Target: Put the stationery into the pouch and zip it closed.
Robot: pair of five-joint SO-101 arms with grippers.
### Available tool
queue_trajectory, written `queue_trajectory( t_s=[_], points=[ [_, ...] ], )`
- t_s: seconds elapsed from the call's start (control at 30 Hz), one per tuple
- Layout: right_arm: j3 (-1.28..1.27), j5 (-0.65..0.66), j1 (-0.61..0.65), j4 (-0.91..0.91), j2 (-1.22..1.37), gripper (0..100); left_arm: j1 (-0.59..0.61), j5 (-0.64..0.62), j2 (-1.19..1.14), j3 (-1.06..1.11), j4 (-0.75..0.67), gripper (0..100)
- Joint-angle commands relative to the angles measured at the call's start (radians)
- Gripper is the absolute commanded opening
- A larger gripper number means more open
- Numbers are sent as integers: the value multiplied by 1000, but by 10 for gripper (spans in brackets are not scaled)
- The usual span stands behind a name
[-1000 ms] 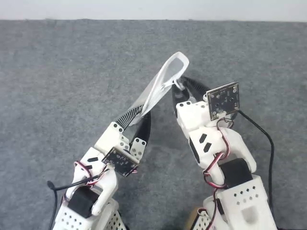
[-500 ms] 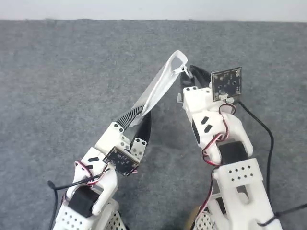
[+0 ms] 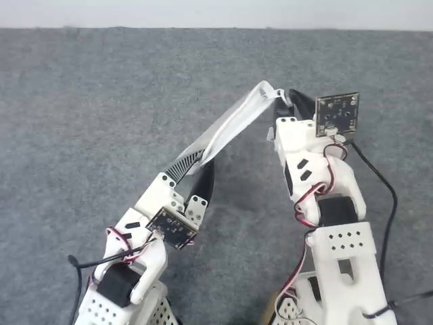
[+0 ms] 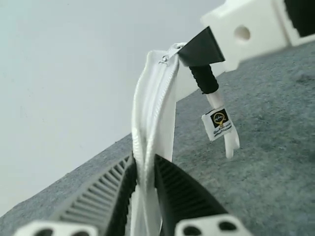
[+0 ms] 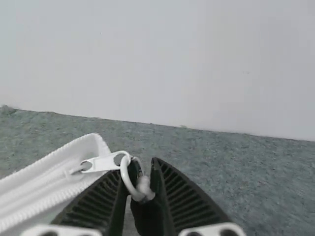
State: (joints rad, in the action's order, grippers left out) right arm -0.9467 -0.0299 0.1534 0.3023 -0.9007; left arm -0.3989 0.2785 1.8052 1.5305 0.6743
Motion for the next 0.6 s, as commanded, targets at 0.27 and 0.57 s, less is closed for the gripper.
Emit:
queue_trajectory(
  t_s=[0.27, 0.57],
  points=[
    [206, -20, -174, -22, 216, 6, 21, 9, 2, 8, 20, 9],
    [219, -15, -125, 50, 240, 10, 21, 11, 2, 8, 18, 9]
  ],
)
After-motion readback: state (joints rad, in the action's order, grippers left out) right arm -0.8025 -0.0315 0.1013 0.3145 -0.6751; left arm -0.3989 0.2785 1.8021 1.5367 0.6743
